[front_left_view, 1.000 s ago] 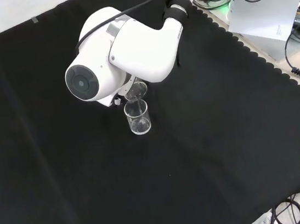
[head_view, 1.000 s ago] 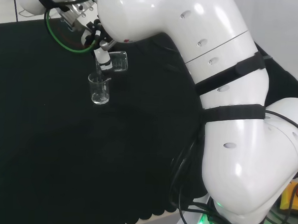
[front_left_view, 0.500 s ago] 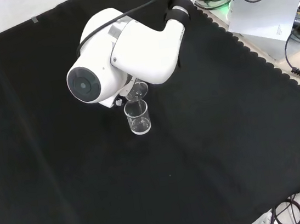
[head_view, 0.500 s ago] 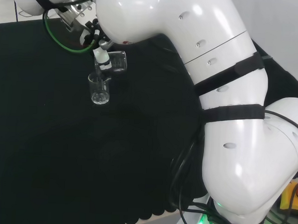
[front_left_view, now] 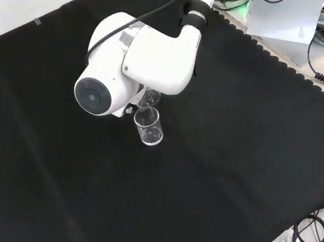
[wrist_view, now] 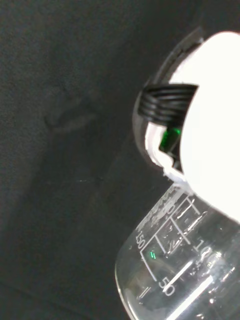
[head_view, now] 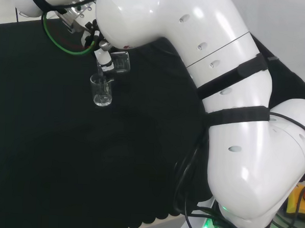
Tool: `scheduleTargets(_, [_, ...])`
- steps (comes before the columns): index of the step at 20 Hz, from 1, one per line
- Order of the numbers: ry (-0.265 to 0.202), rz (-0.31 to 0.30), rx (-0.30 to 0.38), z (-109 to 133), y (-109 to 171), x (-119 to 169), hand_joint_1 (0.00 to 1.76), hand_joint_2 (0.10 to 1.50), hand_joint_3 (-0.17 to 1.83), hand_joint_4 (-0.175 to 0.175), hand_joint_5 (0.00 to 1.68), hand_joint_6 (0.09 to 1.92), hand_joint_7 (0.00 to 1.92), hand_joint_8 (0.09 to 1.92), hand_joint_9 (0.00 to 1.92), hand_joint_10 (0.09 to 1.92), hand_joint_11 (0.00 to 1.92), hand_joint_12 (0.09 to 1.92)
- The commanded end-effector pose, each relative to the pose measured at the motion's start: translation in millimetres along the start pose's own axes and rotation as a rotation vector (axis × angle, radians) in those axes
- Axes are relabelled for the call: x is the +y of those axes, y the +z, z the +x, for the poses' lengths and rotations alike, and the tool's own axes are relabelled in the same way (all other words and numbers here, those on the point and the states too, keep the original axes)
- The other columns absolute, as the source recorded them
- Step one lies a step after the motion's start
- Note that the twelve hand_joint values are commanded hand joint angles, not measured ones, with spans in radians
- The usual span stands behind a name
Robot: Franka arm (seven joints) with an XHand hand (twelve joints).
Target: Pour the water from the handheld beaker into the one on the table.
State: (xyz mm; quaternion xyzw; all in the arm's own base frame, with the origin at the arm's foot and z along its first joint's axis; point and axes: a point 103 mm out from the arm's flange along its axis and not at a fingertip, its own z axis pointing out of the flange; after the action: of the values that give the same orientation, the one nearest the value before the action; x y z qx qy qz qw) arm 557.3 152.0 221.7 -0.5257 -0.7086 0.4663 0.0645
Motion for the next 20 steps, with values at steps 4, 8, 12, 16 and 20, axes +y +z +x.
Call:
scheduleTargets(4, [-0.004,-0.001,0.007,-1.1,-0.6,-0.9,1.41,0.73,0.56,-0.175,1.13,0.84,1.09,0.95,1.27,0.71,1.18,0.75])
scheduleTargets(8, [-0.009,0.004,0.016,-8.9,4.0,1.6,1.41,0.73,0.56,-0.175,1.13,0.84,1.09,0.95,1.27,0.71,1.18,0.75])
scheduleTargets(12, [-0.007,0.008,0.014,-9.2,4.0,1.6,1.41,0.73,0.56,-0.175,1.13,0.84,1.09,0.95,1.27,0.71,1.18,0.75])
scheduleTargets(16, [-0.004,0.008,0.006,-2.9,0.0,-0.7,1.41,0.73,0.56,-0.175,1.13,0.84,1.09,0.95,1.27,0.71,1.18,0.75])
scheduleTargets(20, [0.005,0.011,-0.001,-0.6,-1.2,-1.7,1.41,0.73,0.56,-0.175,1.13,0.84,1.09,0.95,1.27,0.71,1.18,0.75])
